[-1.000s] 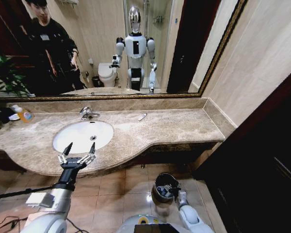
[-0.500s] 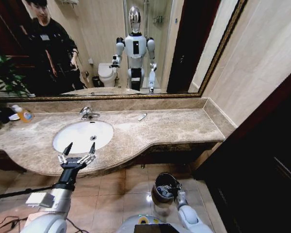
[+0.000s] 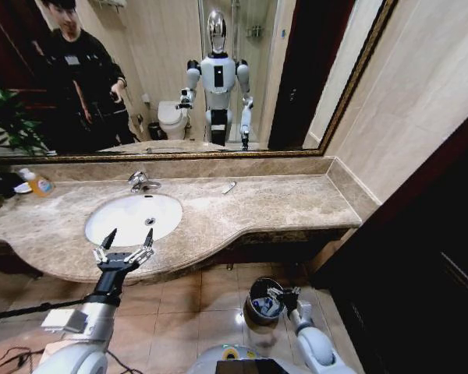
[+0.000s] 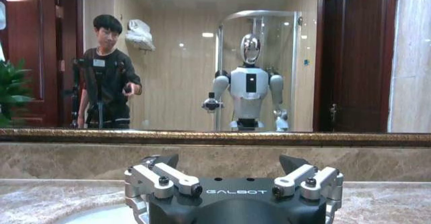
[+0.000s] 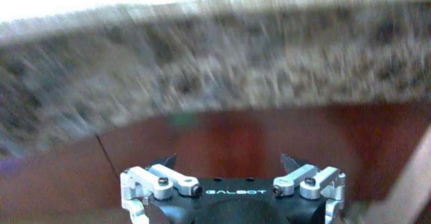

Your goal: Pick up the trash from the sink and place it in the trash bin.

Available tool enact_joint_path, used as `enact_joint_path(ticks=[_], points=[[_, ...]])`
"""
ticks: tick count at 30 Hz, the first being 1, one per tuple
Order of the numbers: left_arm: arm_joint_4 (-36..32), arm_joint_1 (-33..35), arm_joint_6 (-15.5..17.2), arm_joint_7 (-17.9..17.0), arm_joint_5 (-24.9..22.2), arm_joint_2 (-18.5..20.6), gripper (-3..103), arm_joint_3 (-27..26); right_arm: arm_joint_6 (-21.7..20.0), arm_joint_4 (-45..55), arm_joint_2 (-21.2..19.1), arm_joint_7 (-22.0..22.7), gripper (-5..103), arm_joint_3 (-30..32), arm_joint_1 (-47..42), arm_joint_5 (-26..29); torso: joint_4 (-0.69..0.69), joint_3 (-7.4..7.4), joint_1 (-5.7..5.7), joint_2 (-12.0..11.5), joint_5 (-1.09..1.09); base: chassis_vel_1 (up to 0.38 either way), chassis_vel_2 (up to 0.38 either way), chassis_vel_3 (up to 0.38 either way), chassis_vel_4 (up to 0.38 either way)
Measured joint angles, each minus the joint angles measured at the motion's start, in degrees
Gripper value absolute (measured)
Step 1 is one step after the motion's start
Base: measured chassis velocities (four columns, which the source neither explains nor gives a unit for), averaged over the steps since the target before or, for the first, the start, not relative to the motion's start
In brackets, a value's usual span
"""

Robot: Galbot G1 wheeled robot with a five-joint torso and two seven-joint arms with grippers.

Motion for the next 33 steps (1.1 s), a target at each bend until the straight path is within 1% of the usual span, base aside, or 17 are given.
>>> enact_joint_path(ticks=[2, 4, 5, 7, 9, 11, 12, 14, 15, 17, 20, 21, 23, 24, 25, 28, 33], points=[[0.0, 0.0, 0.0, 0.0, 0.0, 0.0, 100, 0.0, 0.2, 6.0, 0.1, -0.2, 100, 0.2, -2.4, -1.2, 0.0, 0.0, 0.0, 0.0, -0.01, 0.0, 0.0, 0.0, 0.0], [0.0, 0.0, 0.0, 0.0, 0.0, 0.0, 100, 0.0, 0.2, 8.3, 0.1, -0.3, 100, 0.0, -3.4, -1.6, 0.0, 0.0, 0.0, 0.0, -0.01, 0.0, 0.0, 0.0, 0.0], [0.0, 0.0, 0.0, 0.0, 0.0, 0.0, 100, 0.0, 0.0, 12.8, 0.7, -0.5, 100, -0.7, -5.2, -2.6, 0.0, 0.0, 0.0, 0.0, 0.0, 0.0, 0.0, 0.0, 0.0], [0.0, 0.0, 0.0, 0.0, 0.0, 0.0, 100, 0.0, -0.5, 17.1, 2.0, -0.8, 100, -1.5, -6.2, -4.4, 0.0, 0.0, -0.01, 0.0, -0.01, 0.0, 0.0, 0.0, 0.0], [0.0, 0.0, 0.0, 0.0, 0.0, 0.0, 100, 0.0, -0.8, 18.2, 2.5, -0.9, 100, -1.8, -6.2, -5.0, -0.01, 0.0, 0.0, 0.0, -0.01, 0.0, 0.0, 0.0, 0.0], [0.0, 0.0, 0.0, 0.0, 0.0, 0.0, 100, 0.0, -3.4, 22.0, 4.3, -1.0, 100, -2.5, -4.5, -6.4, 0.0, -0.01, 0.0, 0.0, -0.01, 0.0, 0.0, 0.0, 0.0], [0.0, 0.0, 0.0, 0.0, 0.0, 0.0, 100, 0.0, -3.4, 22.0, 4.3, -1.0, 100, -2.5, -4.5, -6.4, 0.0, -0.01, 0.0, 0.0, -0.01, 0.0, 0.0, 0.0, 0.0], [0.0, 0.0, 0.0, 0.0, 0.0, 0.0, 100, 0.0, -7.5, 23.7, 5.7, -1.0, 100, -2.8, -0.5, -6.4, 0.0, 0.0, 0.0, 0.0, -0.01, 0.0, 0.0, 0.0, 0.0], [0.0, 0.0, 0.0, 0.0, 0.0, 0.0, 100, 0.0, -9.4, 23.7, 6.3, -1.1, 100, -2.9, 1.9, -6.1, 0.0, 0.0, 0.0, 0.0, 0.0, 0.0, 0.0, 0.0, 0.0], [0.0, 0.0, 0.0, 0.0, 0.0, 0.0, 100, 0.0, -9.4, 23.7, 6.3, -1.1, 100, -2.9, 1.9, -6.1, 0.0, 0.0, 0.0, 0.0, 0.0, 0.0, 0.0, 0.0, 0.0], [0.0, 0.0, 0.0, 0.0, 0.0, 0.0, 100, 0.0, -14.9, 19.9, 6.6, -2.2, 100, -3.8, 11.4, -4.5, 0.0, 0.0, 0.01, 0.0, 0.0, 0.0, 0.0, 0.0, 0.0], [0.0, 0.0, 0.0, 0.0, 0.0, 0.0, 100, 0.0, -14.9, 19.9, 6.6, -2.2, 100, -3.8, 11.4, -4.5, 0.0, 0.0, 0.01, 0.0, 0.0, 0.0, 0.0, 0.0, 0.0], [0.0, 0.0, 0.0, 0.0, 0.0, 0.0, 100, 0.0, -16.2, 17.8, 6.5, -2.5, 100, -4.4, 15.3, -4.4, 0.0, 0.0, 0.01, 0.0, -0.01, 0.0, 0.0, 0.0, 0.0], [0.0, 0.0, 0.0, 0.0, 0.0, 0.0, 100, 0.0, -16.8, 14.8, 6.7, -2.7, 100, -5.1, 19.9, -4.1, 0.0, 0.0, 0.01, 0.0, -0.01, 0.0, 0.0, 0.0, 0.0], [0.0, 0.0, 0.0, 0.0, 0.0, 0.0, 100, 0.0, -16.8, 14.8, 6.7, -2.7, 100, -5.1, 19.9, -4.1, 0.0, 0.0, 0.01, 0.0, -0.01, 0.0, 0.0, 0.0, 0.0], [0.0, 0.0, 0.0, 0.0, 0.0, 0.0, 100, 0.0, -17.1, 9.1, 8.2, -2.7, 100, -6.5, 26.9, -3.3, 0.01, 0.01, 0.01, 0.0, -0.01, 0.0, 0.0, 0.0, 0.0], [0.0, 0.0, 0.0, 0.0, 0.0, 0.0, 100, 0.0, -19.3, 4.6, 9.9, -2.0, 100, -8.4, 32.1, -1.0, -0.01, 0.01, 0.01, 0.0, -0.02, 0.0, 0.0, 0.0, 0.0]])
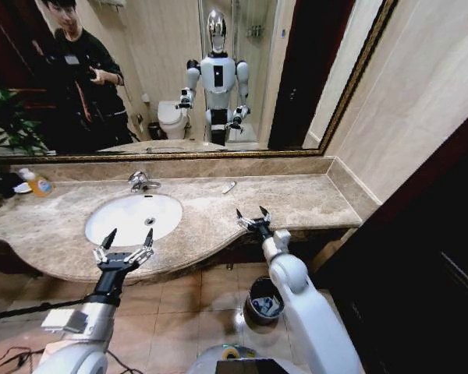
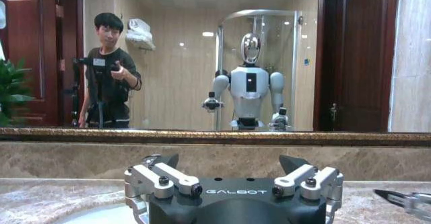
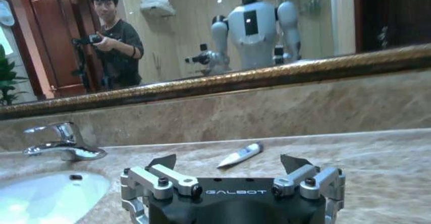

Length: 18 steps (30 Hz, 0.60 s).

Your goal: Pick up the trash from the sink and place it in the trash bin.

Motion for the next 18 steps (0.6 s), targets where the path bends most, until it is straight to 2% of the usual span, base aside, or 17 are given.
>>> enact_joint_path(ticks=[2, 9, 10, 18], points=[[0.0, 0.0, 0.0, 0.0, 0.0, 0.0, 100, 0.0, -0.2, -0.7, 0.2, 0.2, 100, -0.4, 0.7, 0.3, 0.0, 0.0, 0.0, 0.0, 0.01, 0.0, 0.0, 0.0, 0.0], [0.0, 0.0, 0.0, 0.0, 0.0, 0.0, 100, 0.0, -0.9, -11.3, 3.7, 2.0, 100, -4.4, 11.5, 1.1, 0.01, 0.0, 0.0, 0.0, 0.01, 0.0, 0.0, 0.0, 0.0], [0.0, 0.0, 0.0, 0.0, 0.0, 0.0, 100, 0.0, -0.9, -14.4, 4.6, 2.4, 100, -5.1, 14.6, 1.0, 0.01, 0.0, 0.0, 0.0, 0.01, 0.0, 0.0, 0.0, 0.0], [0.0, 0.0, 0.0, 0.0, 0.0, 0.0, 100, 0.0, -0.9, -24.8, 8.5, 4.2, 100, -5.7, 21.9, -1.3, 0.01, 0.0, 0.0, 0.0, 0.02, 0.0, 0.0, 0.0, 0.0]])
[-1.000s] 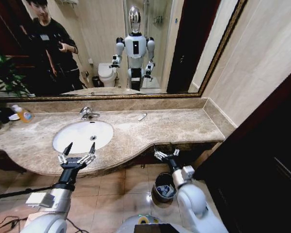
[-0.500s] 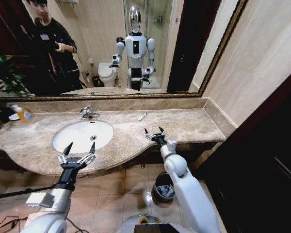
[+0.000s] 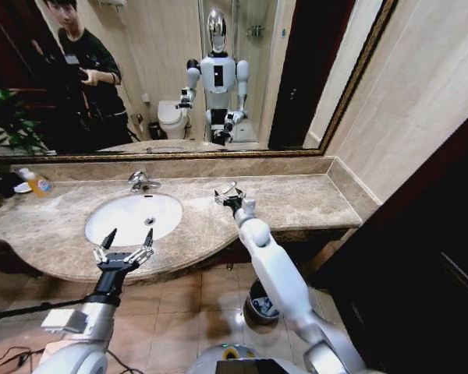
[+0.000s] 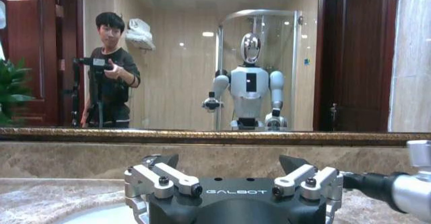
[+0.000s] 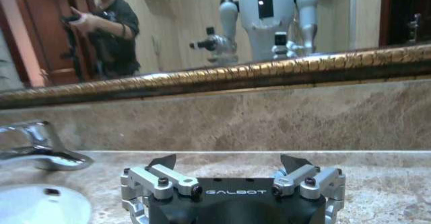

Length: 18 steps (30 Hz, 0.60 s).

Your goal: Pick up the trash from the sink and place it in the trash bin.

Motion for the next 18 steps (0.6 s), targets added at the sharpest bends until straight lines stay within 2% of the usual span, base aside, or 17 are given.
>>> enact_joint_path(ticks=[9, 18], points=[[0.0, 0.0, 0.0, 0.0, 0.0, 0.0, 100, 0.0, 1.0, -10.0, 1.2, 1.6, 100, -0.8, 5.7, -1.7, 0.0, -0.01, -0.01, 0.0, 0.01, 0.0, 0.0, 0.0, 0.0], [0.0, 0.0, 0.0, 0.0, 0.0, 0.0, 100, 0.0, 2.8, -20.0, 1.3, 0.9, 100, 0.1, 10.2, -4.9, 0.0, -0.01, -0.01, 0.0, 0.01, 0.0, 0.0, 0.0, 0.0]])
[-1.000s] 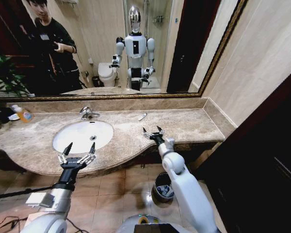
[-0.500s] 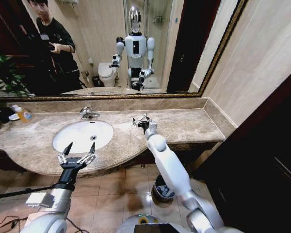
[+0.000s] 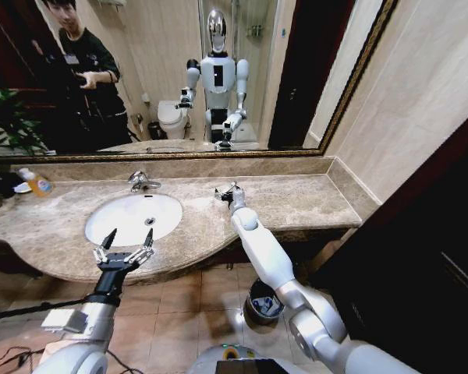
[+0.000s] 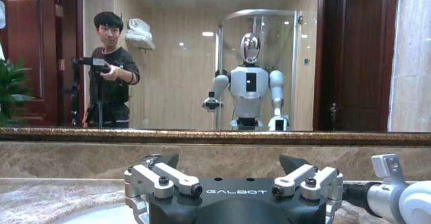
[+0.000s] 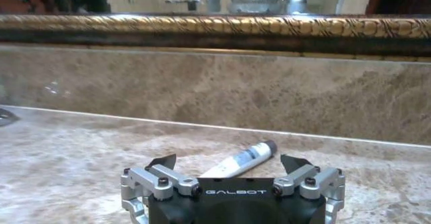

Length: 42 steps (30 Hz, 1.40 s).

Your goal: Pick up the trash from the sink and place it in the trash bin.

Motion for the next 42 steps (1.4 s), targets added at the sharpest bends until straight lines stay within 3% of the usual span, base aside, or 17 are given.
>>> enact_joint_path(ticks=[13, 38, 42], points=[[0.0, 0.0, 0.0, 0.0, 0.0, 0.0, 100, 0.0, 1.7, -9.0, 0.1, -1.2, 100, 2.2, 5.6, -1.1, 0.0, 0.0, 0.0, 0.0, 0.0, 0.0, 0.0, 0.0, 0.0], [0.0, 0.0, 0.0, 0.0, 0.0, 0.0, 100, 0.0, 2.7, -10.5, 0.1, -4.2, 100, 2.3, 4.2, -0.9, 0.0, -0.01, -0.01, 0.0, 0.0, 0.0, 0.0, 0.0, 0.0], [0.0, 0.0, 0.0, 0.0, 0.0, 0.0, 100, 0.0, 2.8, -10.0, 0.0, -4.4, 95, 2.3, 4.0, -0.8, 0.0, -0.01, 0.0, 0.0, 0.0, 0.0, 0.0, 0.0, 0.0]])
